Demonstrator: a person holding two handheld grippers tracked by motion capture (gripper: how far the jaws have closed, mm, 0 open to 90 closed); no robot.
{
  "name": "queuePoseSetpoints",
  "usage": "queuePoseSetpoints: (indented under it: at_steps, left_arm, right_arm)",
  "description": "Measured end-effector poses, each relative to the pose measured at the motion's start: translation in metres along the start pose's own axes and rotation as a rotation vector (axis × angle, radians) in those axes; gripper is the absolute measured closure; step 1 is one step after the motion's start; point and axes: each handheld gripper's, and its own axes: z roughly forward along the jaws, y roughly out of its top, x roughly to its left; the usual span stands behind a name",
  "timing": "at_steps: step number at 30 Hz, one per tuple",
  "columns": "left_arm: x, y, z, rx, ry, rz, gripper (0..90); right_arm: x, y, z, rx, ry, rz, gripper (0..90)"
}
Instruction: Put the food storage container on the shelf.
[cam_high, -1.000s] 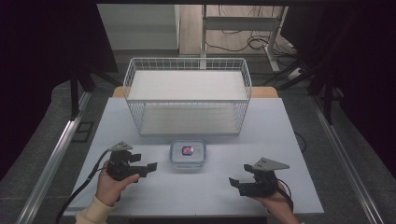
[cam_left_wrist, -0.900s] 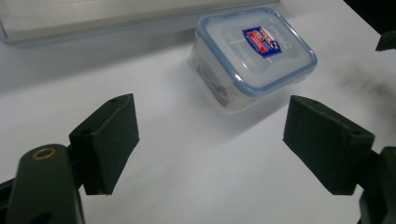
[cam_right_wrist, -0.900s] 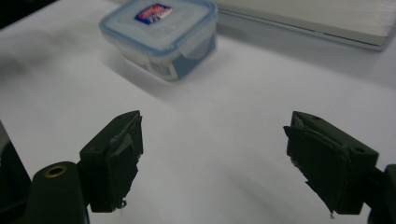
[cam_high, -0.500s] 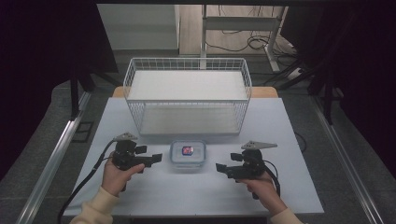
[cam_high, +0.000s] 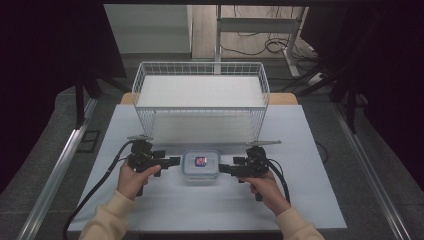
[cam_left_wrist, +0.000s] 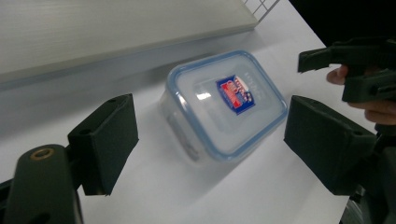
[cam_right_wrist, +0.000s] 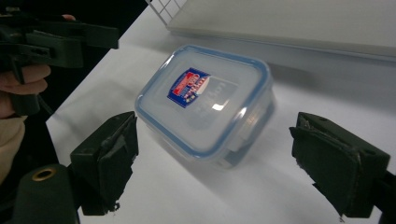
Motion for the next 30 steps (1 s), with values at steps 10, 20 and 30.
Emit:
queuePoseSetpoints:
  at_steps: [10,20,30]
  left_arm:
    - [0.004,0.002,0.021,0.028,-0.074,-0.029,18.6]
    - [0.019,-0.008,0.035,0.069,-0.098,-0.077,18.9]
    - [0.034,-0.016,0.051,0.114,-0.195,-0.158,22.4]
  right_arm:
    - [-0.006,0.005,0.024,0.038,-0.020,0.023,15.2]
    - [-0.013,0.003,0.044,0.070,-0.005,0.074,16.3]
    - [-0.017,0.001,0.052,0.074,0.026,0.127,19.9]
